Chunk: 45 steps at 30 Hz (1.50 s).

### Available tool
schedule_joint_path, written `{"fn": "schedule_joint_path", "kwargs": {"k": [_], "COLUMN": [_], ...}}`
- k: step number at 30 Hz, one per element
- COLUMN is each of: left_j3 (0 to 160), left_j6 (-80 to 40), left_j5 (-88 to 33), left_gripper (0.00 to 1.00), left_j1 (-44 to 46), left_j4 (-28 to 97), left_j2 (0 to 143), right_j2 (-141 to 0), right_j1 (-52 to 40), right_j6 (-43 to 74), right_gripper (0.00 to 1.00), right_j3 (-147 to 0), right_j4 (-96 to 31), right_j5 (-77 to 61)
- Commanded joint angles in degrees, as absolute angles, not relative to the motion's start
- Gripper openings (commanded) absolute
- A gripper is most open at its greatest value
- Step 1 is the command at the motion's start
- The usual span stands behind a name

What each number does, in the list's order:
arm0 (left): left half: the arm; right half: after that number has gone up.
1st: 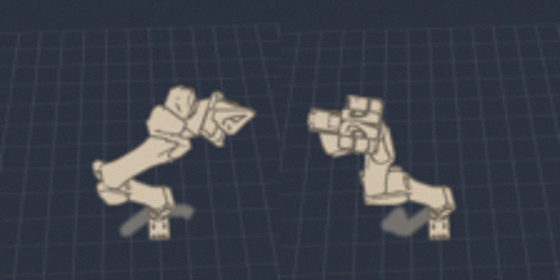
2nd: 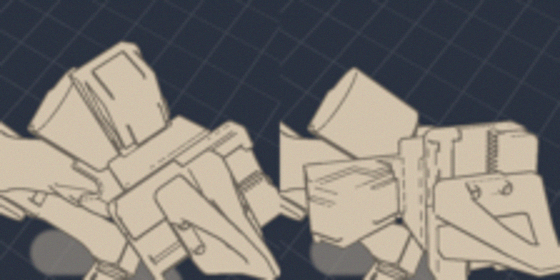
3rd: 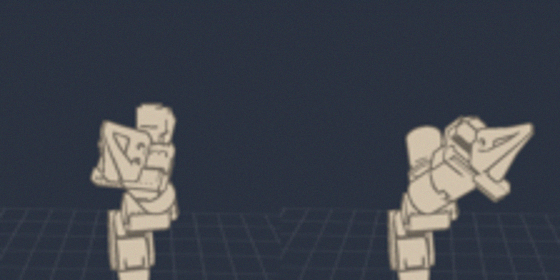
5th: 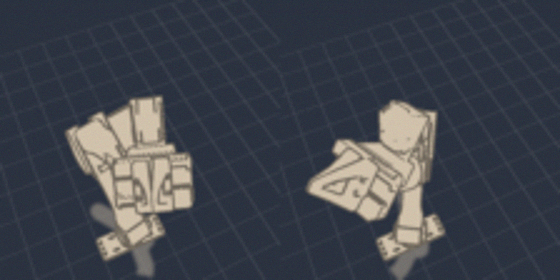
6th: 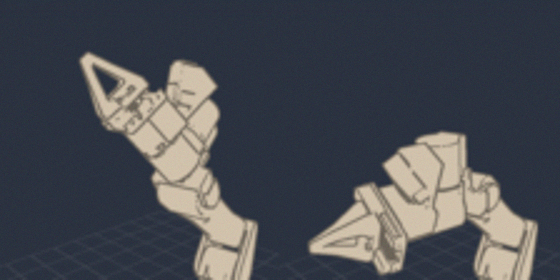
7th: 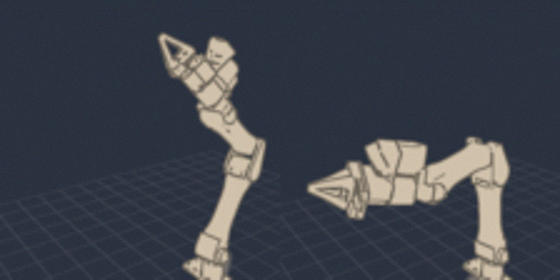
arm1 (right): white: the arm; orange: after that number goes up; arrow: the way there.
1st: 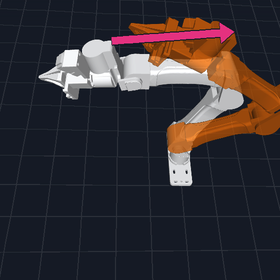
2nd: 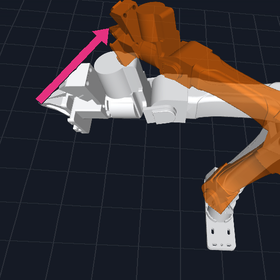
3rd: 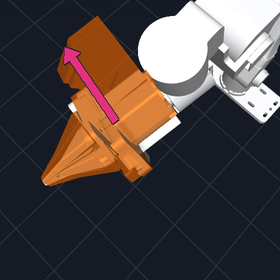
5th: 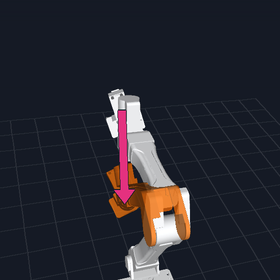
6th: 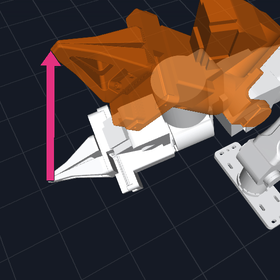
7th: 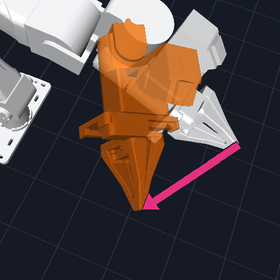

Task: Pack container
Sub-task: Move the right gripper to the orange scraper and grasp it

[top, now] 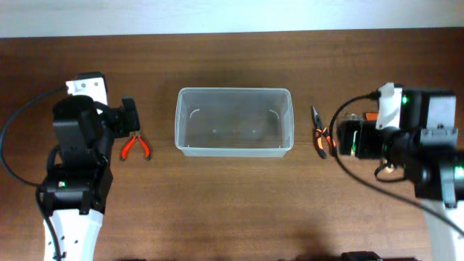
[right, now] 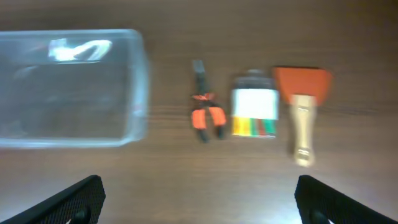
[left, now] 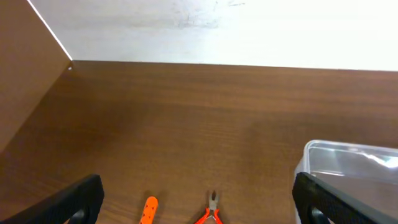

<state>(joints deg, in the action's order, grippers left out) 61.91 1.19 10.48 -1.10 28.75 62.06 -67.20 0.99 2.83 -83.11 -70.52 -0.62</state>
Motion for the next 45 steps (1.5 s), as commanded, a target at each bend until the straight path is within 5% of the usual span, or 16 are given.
{"fn": "schedule_joint_path", "kwargs": {"k": [1,16,25,45], "left_j3": [63.0,63.0,63.0,63.0], "left_j6": [6.4,7.6,7.6,7.6], "left_j5": [10.5,10.5,10.5,10.5], "left_gripper": [0.99,0.99,0.99,0.99], "left_j1": [-1.3,-1.3,-1.3,-1.3], "left_j4": [28.7,29.3,29.3,29.3], "left_j2": [62.9,68.1,69.8,69.8], "right_j2": [-71.8,-98.0,-110.4,-119.6], "right_j1": [5.3,25.5,26.2,26.2], "right_j6": [3.3,-3.2,-15.6,-19.5], "right_gripper": [0.99,1.0,0.99,0.95], "right_j3": [-84.1,-84.1,-84.1,-84.1], "right_j4": [-70.9,-62.8,-57.5,-49.0], "right_j5": [9.8,9.7,3.5,-2.5]}}
